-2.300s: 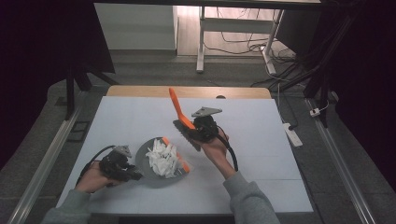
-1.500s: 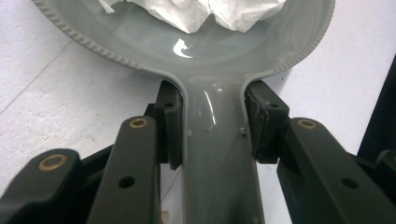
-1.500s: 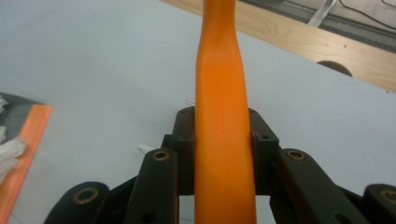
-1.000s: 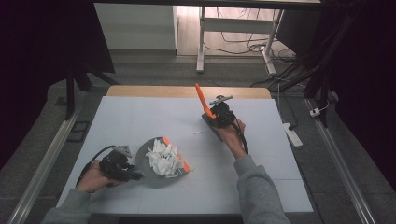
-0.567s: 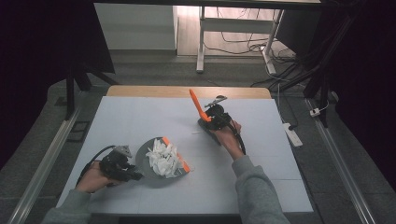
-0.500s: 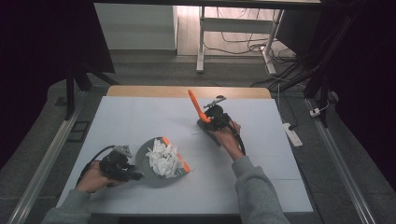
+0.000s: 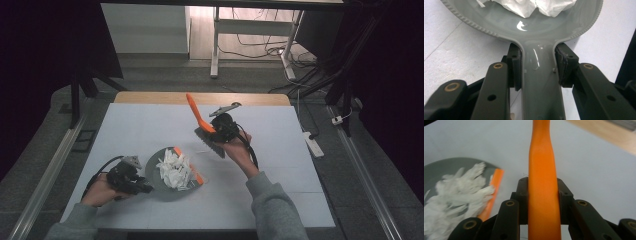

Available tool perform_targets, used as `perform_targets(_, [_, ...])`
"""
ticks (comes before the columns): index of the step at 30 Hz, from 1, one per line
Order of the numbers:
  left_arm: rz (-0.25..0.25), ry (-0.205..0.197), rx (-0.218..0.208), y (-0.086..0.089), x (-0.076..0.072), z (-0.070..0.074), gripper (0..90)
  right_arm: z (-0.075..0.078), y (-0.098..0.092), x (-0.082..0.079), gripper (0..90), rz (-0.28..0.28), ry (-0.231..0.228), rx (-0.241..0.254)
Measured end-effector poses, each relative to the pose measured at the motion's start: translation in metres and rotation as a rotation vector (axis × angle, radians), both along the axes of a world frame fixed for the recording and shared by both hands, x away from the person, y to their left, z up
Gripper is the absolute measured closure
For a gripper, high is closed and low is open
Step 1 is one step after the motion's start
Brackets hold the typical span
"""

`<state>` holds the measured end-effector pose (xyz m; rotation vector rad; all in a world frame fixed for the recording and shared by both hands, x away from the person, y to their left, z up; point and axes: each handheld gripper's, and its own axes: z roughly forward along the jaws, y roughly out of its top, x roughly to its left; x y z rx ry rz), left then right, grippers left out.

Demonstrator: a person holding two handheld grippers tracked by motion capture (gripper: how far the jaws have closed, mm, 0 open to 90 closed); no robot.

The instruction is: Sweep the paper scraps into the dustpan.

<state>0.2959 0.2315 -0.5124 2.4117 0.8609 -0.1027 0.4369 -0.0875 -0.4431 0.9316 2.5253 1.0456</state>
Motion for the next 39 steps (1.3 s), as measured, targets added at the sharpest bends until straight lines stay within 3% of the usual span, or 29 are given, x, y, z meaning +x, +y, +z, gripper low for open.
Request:
perform_targets(3, [-0.001, 0.000, 0.000, 0.000, 0.000, 0.000, 61.7, 0.000, -0.007, 0.008, 70.7, -0.038, -0.012, -0.021])
perform_targets(10, [-0.001, 0.002, -0.001, 0.001, 0.000, 0.000, 61.7, -0.029, -0.019, 0.026, 70.7, -0.109, 0.030, -0.089])
perform_targets(14, [-0.001, 0.002, -0.001, 0.001, 0.000, 0.000, 61.7, -0.039, -0.017, 0.026, 70.8, -0.103, 0.040, -0.109])
perform_targets(18, [-0.001, 0.001, 0.000, 0.000, 0.000, 0.000, 61.7, -0.039, -0.011, 0.020, 70.7, -0.077, 0.037, -0.114])
perform_targets(25, [-0.001, 0.000, 0.000, -0.001, 0.000, 0.000, 61.7, -0.041, 0.008, -0.001, 70.7, -0.019, -0.003, -0.160])
perform_targets(32, [0.000, 0.001, 0.000, -0.001, 0.000, 0.000, 61.7, -0.042, 0.029, -0.026, 70.7, 0.075, 0.009, -0.128])
perform_targets(36, [0.000, 0.002, 0.001, -0.001, 0.000, 0.000, 61.7, -0.041, 0.037, -0.040, 70.7, 0.143, 0.060, -0.061])
perform_targets(39, [-0.001, 0.002, 0.001, -0.001, 0.000, 0.000, 61.7, -0.032, 0.038, -0.049, 70.7, 0.159, 0.044, -0.013])
